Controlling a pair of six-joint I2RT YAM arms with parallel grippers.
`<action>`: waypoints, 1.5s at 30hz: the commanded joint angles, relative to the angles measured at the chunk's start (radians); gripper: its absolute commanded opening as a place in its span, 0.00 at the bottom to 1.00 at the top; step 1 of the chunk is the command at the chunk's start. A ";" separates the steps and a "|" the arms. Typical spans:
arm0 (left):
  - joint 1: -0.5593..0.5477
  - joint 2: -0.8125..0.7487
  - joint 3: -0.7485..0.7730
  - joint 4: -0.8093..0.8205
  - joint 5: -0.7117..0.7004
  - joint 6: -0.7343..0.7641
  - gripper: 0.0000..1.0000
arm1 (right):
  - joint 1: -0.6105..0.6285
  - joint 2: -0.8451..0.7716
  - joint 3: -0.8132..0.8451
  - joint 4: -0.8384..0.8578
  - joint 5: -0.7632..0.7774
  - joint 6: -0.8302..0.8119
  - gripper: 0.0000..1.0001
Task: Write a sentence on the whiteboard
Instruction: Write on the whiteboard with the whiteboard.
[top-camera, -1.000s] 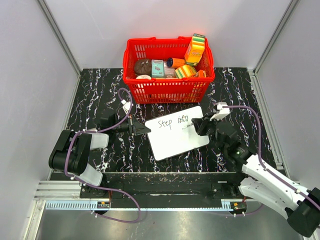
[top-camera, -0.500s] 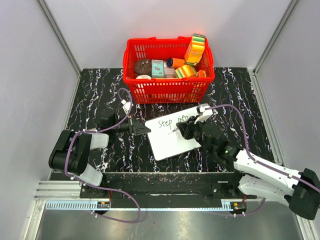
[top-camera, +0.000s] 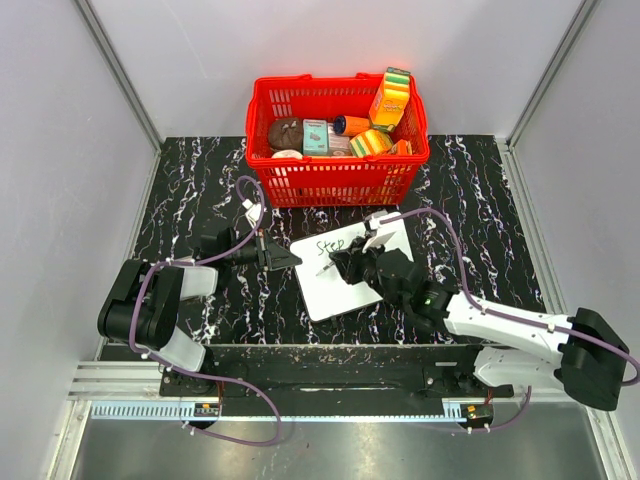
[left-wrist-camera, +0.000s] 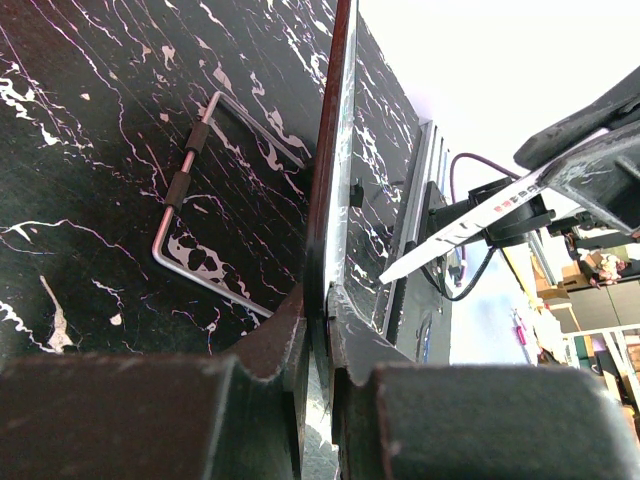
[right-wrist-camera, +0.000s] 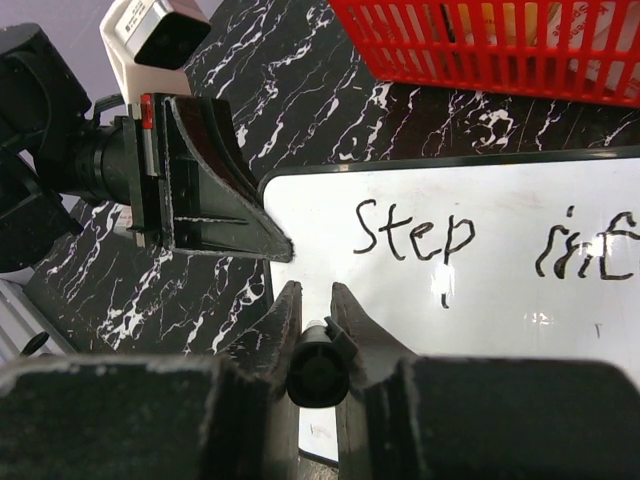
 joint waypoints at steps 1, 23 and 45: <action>-0.011 0.018 0.018 0.002 -0.013 0.081 0.00 | 0.022 0.028 0.053 0.073 0.042 -0.016 0.00; -0.013 0.019 0.018 0.000 -0.015 0.079 0.00 | 0.039 0.093 0.040 0.076 0.099 0.001 0.00; -0.013 0.018 0.018 -0.001 -0.015 0.080 0.00 | 0.039 0.012 0.010 0.035 0.194 -0.022 0.00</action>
